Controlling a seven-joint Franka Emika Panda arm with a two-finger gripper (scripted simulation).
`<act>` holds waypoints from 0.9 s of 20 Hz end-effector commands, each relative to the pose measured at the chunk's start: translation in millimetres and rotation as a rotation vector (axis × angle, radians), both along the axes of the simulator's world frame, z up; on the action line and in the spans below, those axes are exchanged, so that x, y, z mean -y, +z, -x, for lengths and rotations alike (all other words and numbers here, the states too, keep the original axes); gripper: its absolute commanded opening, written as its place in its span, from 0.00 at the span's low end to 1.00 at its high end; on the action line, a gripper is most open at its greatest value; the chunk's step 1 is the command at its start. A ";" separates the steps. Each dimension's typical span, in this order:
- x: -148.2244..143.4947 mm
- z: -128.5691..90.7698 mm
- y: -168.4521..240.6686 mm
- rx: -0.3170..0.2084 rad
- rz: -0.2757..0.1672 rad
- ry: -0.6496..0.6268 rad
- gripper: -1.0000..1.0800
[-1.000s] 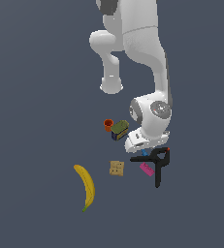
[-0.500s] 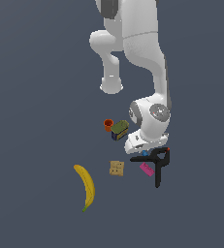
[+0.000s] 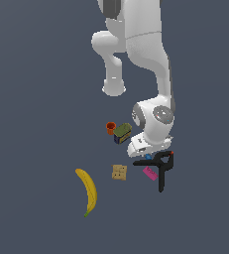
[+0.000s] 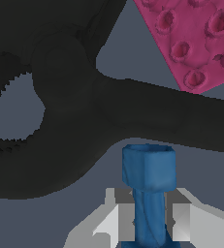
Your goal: Pick up a designated object from a clutter of objects.
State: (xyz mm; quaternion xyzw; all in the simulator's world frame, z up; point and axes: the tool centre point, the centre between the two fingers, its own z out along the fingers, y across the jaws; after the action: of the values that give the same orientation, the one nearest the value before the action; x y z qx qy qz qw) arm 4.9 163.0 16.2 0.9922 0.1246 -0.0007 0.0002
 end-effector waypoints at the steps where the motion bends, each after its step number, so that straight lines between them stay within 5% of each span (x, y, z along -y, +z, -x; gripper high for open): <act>1: -0.3 1.1 3.8 0.001 0.000 0.000 0.00; 18: -6.3 38.0 102.4 0.001 0.001 0.001 0.00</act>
State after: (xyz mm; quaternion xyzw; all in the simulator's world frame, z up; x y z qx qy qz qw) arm -28.2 168.5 105.5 0.9922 0.1248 -0.0005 0.0009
